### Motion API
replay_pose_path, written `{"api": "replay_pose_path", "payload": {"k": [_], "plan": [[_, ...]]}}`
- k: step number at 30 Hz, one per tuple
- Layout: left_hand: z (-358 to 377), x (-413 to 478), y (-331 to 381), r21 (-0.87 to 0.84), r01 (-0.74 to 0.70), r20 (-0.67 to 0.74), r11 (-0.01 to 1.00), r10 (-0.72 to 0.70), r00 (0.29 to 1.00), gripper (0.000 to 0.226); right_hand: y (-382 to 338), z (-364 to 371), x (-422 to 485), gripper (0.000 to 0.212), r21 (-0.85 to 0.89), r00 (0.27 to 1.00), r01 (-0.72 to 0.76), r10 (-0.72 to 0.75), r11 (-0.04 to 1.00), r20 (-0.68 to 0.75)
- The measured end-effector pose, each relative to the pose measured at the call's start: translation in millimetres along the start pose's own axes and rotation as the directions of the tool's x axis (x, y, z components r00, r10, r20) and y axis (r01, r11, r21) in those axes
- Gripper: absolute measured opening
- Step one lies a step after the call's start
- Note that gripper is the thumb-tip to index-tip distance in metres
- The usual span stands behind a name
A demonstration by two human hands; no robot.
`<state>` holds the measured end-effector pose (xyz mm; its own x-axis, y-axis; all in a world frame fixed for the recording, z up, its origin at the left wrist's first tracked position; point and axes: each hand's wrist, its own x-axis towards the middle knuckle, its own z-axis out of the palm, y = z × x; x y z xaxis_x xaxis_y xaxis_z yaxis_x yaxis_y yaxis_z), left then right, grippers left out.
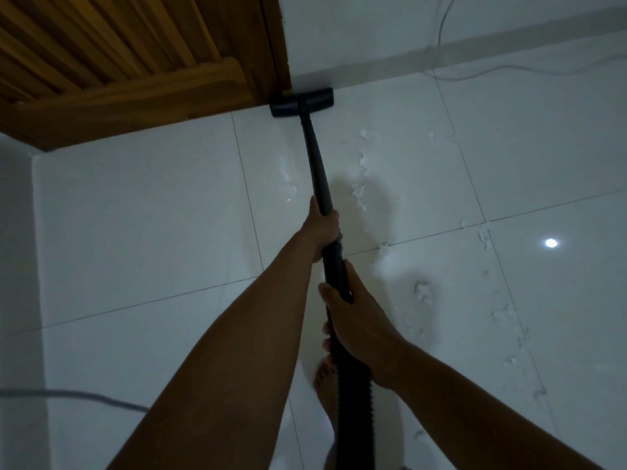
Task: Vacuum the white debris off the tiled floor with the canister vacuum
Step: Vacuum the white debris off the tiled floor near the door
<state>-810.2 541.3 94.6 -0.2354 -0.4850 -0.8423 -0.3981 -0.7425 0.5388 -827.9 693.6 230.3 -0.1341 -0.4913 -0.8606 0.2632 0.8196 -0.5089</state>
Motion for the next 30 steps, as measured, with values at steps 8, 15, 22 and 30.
{"api": "replay_pose_path", "payload": {"k": [8, 15, 22, 30], "plan": [[13, -17, -21, 0.197, -0.007, -0.068, 0.98, 0.021, 0.997, 0.074, 26, -1, -5, 0.057, -0.066, 0.999, -0.054, 0.054, 0.996, -0.002], [29, -71, -64, 0.256, -0.023, -0.064, 0.966, 0.041, 0.997, 0.07, 70, -14, -46, 0.055, -0.115, 0.994, -0.096, 0.1, 0.989, 0.033], [54, -115, -122, 0.217, -0.004, -0.079, 0.976, 0.022, 0.997, 0.071, 128, -33, -91, 0.05, -0.118, 0.989, -0.12, 0.129, 0.986, 0.072], [101, -168, -210, 0.128, 0.033, -0.104, 0.991, -0.019, 0.994, 0.072, 209, -71, -163, 0.039, -0.159, 0.987, -0.071, 0.092, 0.985, 0.129]]}}
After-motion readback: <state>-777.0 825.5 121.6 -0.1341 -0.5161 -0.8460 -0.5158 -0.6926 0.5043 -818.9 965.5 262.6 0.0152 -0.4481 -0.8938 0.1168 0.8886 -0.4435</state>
